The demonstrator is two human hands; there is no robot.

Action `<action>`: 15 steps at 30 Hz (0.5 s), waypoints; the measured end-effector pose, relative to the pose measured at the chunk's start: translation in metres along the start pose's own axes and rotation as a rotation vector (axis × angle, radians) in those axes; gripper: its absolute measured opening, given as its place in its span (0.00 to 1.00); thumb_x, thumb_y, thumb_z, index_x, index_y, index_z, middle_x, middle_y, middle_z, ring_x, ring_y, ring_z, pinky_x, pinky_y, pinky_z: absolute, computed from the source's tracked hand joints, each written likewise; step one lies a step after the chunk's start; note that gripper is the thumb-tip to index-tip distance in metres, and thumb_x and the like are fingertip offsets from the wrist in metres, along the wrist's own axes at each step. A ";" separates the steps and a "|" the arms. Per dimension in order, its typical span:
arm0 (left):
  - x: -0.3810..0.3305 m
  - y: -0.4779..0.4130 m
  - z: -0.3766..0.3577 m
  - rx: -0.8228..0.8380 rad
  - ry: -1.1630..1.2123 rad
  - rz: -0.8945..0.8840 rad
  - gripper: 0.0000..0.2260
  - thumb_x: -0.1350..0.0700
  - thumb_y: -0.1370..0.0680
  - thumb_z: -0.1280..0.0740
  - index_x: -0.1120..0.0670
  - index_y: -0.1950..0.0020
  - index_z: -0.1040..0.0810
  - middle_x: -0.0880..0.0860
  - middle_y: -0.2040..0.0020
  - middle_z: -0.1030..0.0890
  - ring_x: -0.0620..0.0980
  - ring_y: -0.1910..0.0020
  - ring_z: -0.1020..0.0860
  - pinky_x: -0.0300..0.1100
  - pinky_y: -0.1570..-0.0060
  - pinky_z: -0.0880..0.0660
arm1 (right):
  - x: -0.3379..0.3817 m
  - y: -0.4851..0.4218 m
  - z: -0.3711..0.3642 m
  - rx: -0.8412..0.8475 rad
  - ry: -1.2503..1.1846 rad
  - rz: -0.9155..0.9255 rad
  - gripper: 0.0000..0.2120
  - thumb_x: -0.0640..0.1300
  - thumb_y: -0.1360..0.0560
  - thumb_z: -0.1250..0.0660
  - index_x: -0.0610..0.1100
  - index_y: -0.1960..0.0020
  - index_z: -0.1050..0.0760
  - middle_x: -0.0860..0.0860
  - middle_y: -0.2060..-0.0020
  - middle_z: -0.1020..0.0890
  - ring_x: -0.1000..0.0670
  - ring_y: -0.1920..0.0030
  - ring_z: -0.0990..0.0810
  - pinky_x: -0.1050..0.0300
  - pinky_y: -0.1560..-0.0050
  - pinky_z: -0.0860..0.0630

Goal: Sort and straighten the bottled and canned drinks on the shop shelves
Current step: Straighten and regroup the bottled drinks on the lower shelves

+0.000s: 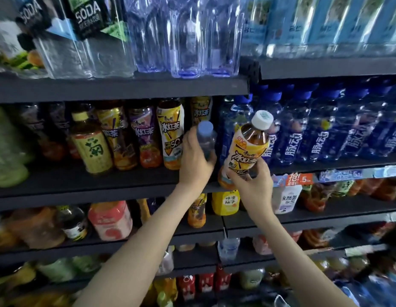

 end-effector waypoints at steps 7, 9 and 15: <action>0.008 0.032 0.051 -0.134 0.162 0.072 0.34 0.59 0.29 0.26 0.59 0.27 0.39 0.55 0.34 0.28 0.48 0.36 0.27 0.26 0.42 0.31 | 0.010 -0.004 -0.022 0.071 0.023 0.031 0.26 0.48 0.32 0.24 0.47 0.37 0.28 0.53 0.46 0.24 0.53 0.43 0.25 0.48 0.43 0.24; 0.012 0.032 0.072 -0.163 0.135 0.058 0.36 0.55 0.29 0.26 0.55 0.26 0.40 0.53 0.33 0.27 0.47 0.36 0.26 0.35 0.39 0.28 | 0.017 -0.009 -0.036 0.093 0.050 0.036 0.25 0.49 0.31 0.25 0.46 0.37 0.28 0.52 0.47 0.23 0.52 0.45 0.24 0.50 0.45 0.23; 0.024 0.017 0.116 -0.158 0.139 0.145 0.37 0.53 0.29 0.25 0.48 0.25 0.41 0.49 0.36 0.24 0.45 0.40 0.23 0.50 0.42 0.23 | 0.024 -0.034 -0.078 0.153 0.185 0.042 0.18 0.49 0.27 0.29 0.42 0.44 0.29 0.46 0.53 0.20 0.46 0.53 0.21 0.55 0.59 0.26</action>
Point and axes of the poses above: each hand's wrist, its own y-axis away from the middle knuckle, its own z-axis out of the back of the hand, x = y × z, the point moved 2 cm from there along -y, towards the middle knuckle
